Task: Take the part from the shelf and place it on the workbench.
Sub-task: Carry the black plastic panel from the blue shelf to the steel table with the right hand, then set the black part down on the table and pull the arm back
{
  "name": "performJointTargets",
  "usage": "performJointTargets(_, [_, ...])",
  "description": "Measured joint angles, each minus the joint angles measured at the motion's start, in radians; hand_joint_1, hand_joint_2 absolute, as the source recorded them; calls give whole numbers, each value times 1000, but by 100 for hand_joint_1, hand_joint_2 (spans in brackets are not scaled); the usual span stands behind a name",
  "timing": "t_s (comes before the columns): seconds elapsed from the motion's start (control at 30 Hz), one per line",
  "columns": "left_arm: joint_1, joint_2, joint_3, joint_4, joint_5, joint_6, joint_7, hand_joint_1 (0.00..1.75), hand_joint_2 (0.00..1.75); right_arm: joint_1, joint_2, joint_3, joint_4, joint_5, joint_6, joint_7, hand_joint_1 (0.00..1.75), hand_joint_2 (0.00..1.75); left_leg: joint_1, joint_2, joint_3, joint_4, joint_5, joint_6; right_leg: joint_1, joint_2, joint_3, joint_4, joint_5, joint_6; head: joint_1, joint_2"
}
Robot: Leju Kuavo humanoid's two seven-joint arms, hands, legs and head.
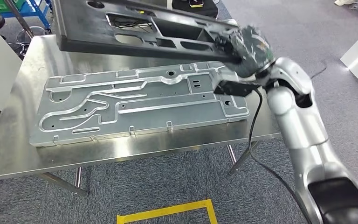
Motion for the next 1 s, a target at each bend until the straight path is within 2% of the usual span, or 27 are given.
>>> performJointTargets(0.03, [-2,0,-2,0,0,0,0,0,175,-63,5,39,66,75,-29,12,175,175,0,-2,7,0,-7,0,0,0,-38,45,1,1,0,0])
performJointTargets(0.07, [-3,0,-4,0,0,0,0,0,175,-122,16,78,140,139,-56,20,175,175,0,-5,16,0,-14,-1,0,0,-59,54,25,1,0,0])
performJointTargets(0.1, [-3,0,-7,0,0,0,0,0,175,-176,31,118,217,193,-86,25,175,175,0,-9,27,1,-22,-3,0,0,-64,25,71,0,0,0])
performJointTargets(0.17, [-3,0,-12,0,0,1,-1,0,175,-263,67,188,373,267,-156,37,175,175,1,-15,44,3,-38,-9,1,0,-39,-98,181,-8,0,0])
performJointTargets(0.2, [-4,0,-13,0,0,1,-3,0,175,-292,87,218,445,286,-194,44,175,175,0,-17,49,5,-43,-12,4,1,-26,-151,217,-13,0,0])
performJointTargets(0.23, [-5,-1,-14,0,0,2,-7,0,175,-311,107,246,512,297,-228,50,175,175,1,-19,50,6,-46,-17,8,2,-14,-189,231,-19,0,0])
performJointTargets(0.3, [-8,-1,-19,1,0,2,-16,0,175,-320,143,284,627,320,-275,57,175,175,3,-22,52,6,-48,-27,16,3,0,-218,221,-29,0,0])
performJointTargets(0.37, [-11,-2,-29,1,0,2,-23,0,175,-301,177,298,724,349,-293,60,175,175,4,-20,52,8,-55,-39,12,0,18,-235,213,-38,0,0])
performJointTargets(0.4, [-11,-2,-35,0,0,2,-28,0,175,-287,194,299,766,359,-299,65,175,175,4,-17,45,28,-67,-46,8,-2,27,-242,212,-42,0,0])
performJointTargets(0.43, [-12,-2,-40,0,0,1,-33,0,175,-271,209,300,808,365,-306,71,131,131,5,-12,27,68,-85,-53,5,-4,35,-246,211,-46,0,0])
performJointTargets(0.5, [-11,-1,-45,0,0,1,-41,0,175,-229,234,303,881,362,-323,81,44,44,13,-6,-38,197,-130,-65,4,-6,46,-248,205,-52,0,0])
performJointTargets(0.53, [-9,-1,-48,0,0,1,-44,0,175,-206,244,304,911,358,-332,83,0,0,18,-5,-71,252,-142,-69,3,-6,51,-247,201,-52,0,0])
performJointTargets(0.57, [-8,0,-52,0,0,1,-46,0,175,-183,254,304,935,353,-338,83,0,0,22,-3,-91,277,-136,-73,2,-5,56,-247,197,-51,0,0])
performJointTargets(0.6, [-7,1,-57,0,0,2,-48,0,175,-166,262,304,953,348,-343,83,0,0,25,-1,-91,261,-112,-76,-1,-4,61,-246,192,-49,0,0])
performJointTargets(0.67, [-6,4,-64,0,0,5,-52,0,175,-147,273,304,980,337,-347,83,0,0,30,3,-44,139,-36,-80,-6,-1,73,-242,179,-39,0,0])
performJointTargets(0.7, [-6,4,-65,1,0,6,-55,0,175,-144,275,304,990,329,-348,83,0,0,29,4,-17,76,-10,-79,-5,0,75,-240,172,-33,0,0])
performJointTargets(0.73, [-6,5,-65,1,0,8,-55,0,175,-142,277,303,997,321,-349,83,0,0,28,5,3,32,0,-75,-4,0,76,-239,168,-27,0,0])
performJointTargets(0.77, [-7,5,-64,1,0,11,-51,0,131,-142,278,301,1003,314,-350,83,0,0,26,5,13,11,-2,-69,-2,0,75,-239,165,-21,0,0])
performJointTargets(0.87, [-7,6,-64,1,0,24,-25,0,0,-142,282,294,1015,302,-349,83,0,0,23,3,22,1,-15,-47,-4,-1,81,-243,158,-4,0,0])
performJointTargets(0.9, [-7,7,-64,0,0,25,-22,0,0,-144,283,292,1018,300,-349,83,0,0,23,3,27,-2,-17,-39,-5,-3,78,-228,147,0,0,0])
performJointTargets(0.93, [-7,7,-64,0,0,24,-20,0,0,-147,284,289,1021,298,-348,84,0,0,24,4,32,-5,-18,-33,-6,-3,61,-192,126,2,0,0])
performJointTargets(1.0, [-8,7,-64,1,0,21,-13,0,0,-151,283,284,1028,294,-347,86,0,0,22,5,37,-7,-19,-24,-4,-4,-6,-65,69,1,0,0])
